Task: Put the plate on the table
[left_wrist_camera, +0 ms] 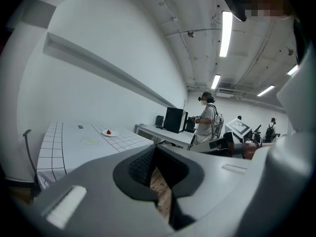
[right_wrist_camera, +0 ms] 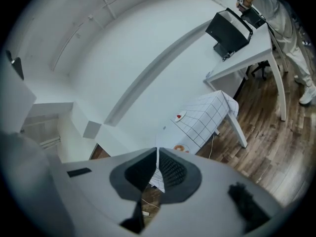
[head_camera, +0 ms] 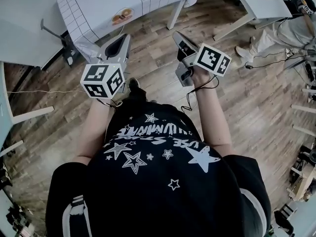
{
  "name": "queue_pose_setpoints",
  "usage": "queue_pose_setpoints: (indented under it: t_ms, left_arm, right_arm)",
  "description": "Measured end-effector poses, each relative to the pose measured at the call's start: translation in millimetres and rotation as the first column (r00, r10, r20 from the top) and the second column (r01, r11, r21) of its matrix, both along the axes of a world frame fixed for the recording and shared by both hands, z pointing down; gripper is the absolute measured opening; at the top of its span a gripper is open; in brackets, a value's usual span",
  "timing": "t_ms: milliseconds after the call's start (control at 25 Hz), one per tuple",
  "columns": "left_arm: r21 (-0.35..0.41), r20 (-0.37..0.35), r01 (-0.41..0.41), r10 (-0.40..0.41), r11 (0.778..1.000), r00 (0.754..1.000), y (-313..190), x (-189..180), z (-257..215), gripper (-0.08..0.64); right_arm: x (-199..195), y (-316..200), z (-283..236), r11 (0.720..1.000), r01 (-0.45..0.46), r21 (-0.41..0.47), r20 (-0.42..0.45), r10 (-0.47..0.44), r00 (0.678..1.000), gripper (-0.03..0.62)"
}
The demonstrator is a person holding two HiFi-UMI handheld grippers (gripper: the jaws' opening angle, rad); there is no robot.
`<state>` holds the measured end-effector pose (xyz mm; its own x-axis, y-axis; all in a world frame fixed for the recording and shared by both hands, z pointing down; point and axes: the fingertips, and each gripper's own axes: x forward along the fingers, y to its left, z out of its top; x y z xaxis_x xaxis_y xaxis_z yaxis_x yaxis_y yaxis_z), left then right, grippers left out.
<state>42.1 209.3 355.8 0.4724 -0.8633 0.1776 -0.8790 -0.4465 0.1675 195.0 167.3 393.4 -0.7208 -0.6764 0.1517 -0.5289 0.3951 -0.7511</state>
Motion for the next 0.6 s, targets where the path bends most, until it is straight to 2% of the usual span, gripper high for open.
queue_pose_setpoints:
  t_ms: [160,400,600]
  left_arm:
    - [-0.018,0.010,0.035,-0.035,0.999,0.999,28.1,2.2,7.8,0.009]
    - [-0.052,0.014,0.075,-0.075,0.996,0.997,35.0,-2.3,7.7,0.009]
    - [-0.047,0.028,0.086,-0.085,0.995,0.996,69.8,-1.8,13.6,0.009]
  right_arm:
    - [-3.2,16.7,6.1,1.000,0.029,-0.002,0.017,-0.029,0.999,0.021]
    - [-17.1,13.6,20.3,0.997,0.070,0.030,-0.109,-0.066,0.992,0.020]
    - [-26.8,51.0,27.6,0.991,0.109,0.076,-0.175,-0.095,0.980,0.020]
